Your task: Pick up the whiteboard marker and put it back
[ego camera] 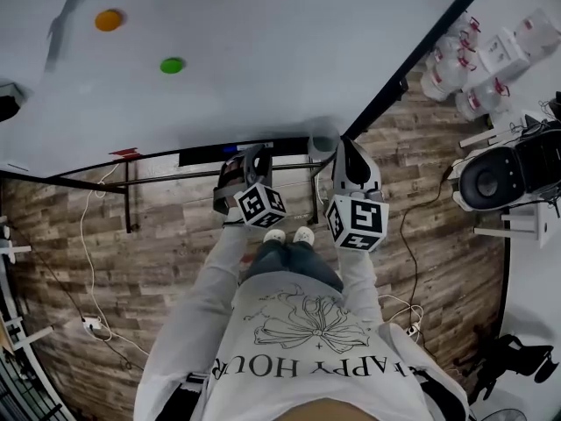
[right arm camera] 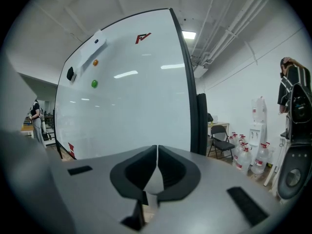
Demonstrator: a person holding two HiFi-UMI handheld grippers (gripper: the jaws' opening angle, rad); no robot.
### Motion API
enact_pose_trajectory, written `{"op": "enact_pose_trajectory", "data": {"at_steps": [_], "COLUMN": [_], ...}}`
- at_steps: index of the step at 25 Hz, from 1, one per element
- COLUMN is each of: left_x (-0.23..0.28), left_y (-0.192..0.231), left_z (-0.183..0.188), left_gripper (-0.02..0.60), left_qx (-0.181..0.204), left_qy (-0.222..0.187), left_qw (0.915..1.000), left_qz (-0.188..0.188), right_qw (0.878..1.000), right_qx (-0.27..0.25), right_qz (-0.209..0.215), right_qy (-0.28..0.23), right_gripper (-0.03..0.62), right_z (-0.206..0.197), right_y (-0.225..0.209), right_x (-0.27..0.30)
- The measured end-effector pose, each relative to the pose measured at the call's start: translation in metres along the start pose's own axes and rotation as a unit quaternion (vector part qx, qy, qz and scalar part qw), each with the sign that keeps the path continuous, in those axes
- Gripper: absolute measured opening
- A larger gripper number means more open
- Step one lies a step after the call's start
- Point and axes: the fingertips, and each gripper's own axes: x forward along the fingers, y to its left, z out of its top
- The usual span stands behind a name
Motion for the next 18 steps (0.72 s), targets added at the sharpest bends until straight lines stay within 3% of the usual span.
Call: {"op": "enact_pose_trajectory", "data": {"at_steps": [3,6,11,18], "left_x": [-0.017,-0.039,-0.076,-0.115], "left_y": [0.017,0.041,0.082,0.128], "left_z": [0.013,0.026,0.051,0.074], "left_gripper": [0.070,0.021,0.012,0.009], "left_qx": [-0.045,-0.138,-0.265,-0.357], "left_qy": [-0.027,-0.063,-0.140,-0.204], "left_qw": [0.9985,0.9881,0.9533,0.9093], "left_qz": [0.014,0.025,0.038,0.064], "right_qw": [1.000,1.000,0.999,0.998], "right_qx": [-0.003,-0.007,-0.007,-0.009], "right_qz": [0.010,0.019,0.029,0.039], "right_qy": [-0.008,-0.016,-0.027,-0.042], "right_gripper": [0.008,0.008,0.008,0.008], "right_z": [0.005,0.013,0.021,0.034], "right_y": [0.008,0.015,0.023,0.031], "right_x": [0.001,0.003,0.006,0.008]}}
